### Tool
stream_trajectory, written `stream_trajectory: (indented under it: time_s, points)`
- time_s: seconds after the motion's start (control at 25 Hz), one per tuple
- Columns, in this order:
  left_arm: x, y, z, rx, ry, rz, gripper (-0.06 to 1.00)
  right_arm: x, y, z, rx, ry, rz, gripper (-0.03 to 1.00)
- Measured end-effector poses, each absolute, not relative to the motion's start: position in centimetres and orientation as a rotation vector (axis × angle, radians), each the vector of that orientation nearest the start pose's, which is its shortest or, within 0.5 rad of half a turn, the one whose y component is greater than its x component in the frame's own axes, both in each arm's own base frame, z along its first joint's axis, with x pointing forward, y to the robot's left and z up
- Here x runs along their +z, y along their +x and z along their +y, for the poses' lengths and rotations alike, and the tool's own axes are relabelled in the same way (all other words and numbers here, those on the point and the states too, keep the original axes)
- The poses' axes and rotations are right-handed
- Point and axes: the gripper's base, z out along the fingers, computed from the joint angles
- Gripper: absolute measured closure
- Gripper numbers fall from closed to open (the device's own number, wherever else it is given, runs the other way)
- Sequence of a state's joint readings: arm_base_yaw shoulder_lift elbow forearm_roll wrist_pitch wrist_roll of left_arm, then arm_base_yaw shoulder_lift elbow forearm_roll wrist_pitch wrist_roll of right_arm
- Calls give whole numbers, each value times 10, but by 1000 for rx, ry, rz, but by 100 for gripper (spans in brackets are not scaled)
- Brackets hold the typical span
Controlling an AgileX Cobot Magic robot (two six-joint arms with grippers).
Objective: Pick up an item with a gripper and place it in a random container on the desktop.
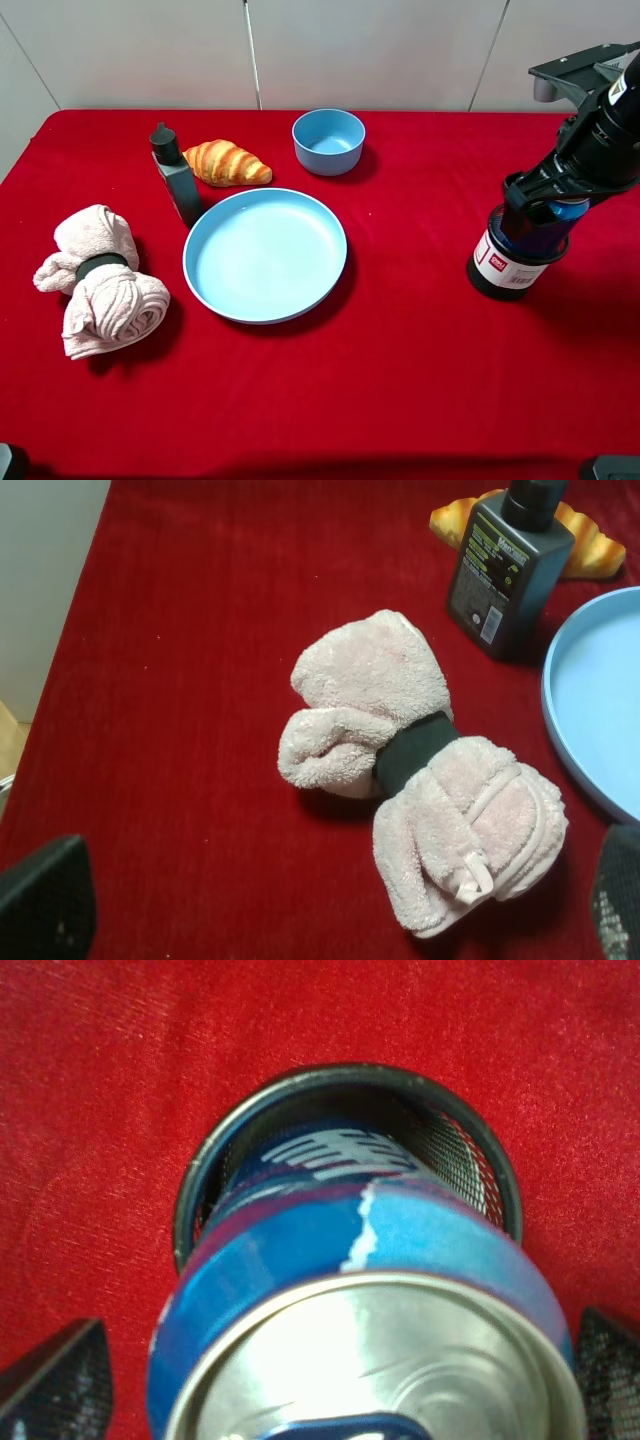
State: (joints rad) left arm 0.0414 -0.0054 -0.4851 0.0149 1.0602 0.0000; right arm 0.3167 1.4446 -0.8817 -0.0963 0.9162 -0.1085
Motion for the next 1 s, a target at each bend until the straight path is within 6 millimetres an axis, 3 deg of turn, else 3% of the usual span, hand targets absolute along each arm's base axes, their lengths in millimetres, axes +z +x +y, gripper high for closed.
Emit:
stream_trajectory:
  time_s: [0.4, 1.0]
  points:
    - [273, -4, 1, 44, -43, 2053, -5, 226, 242, 72, -101, -701, 2882, 28]
    - [273, -4, 1, 44, -43, 2053, -5, 264, 246, 72, -121, -643, 2958, 28]
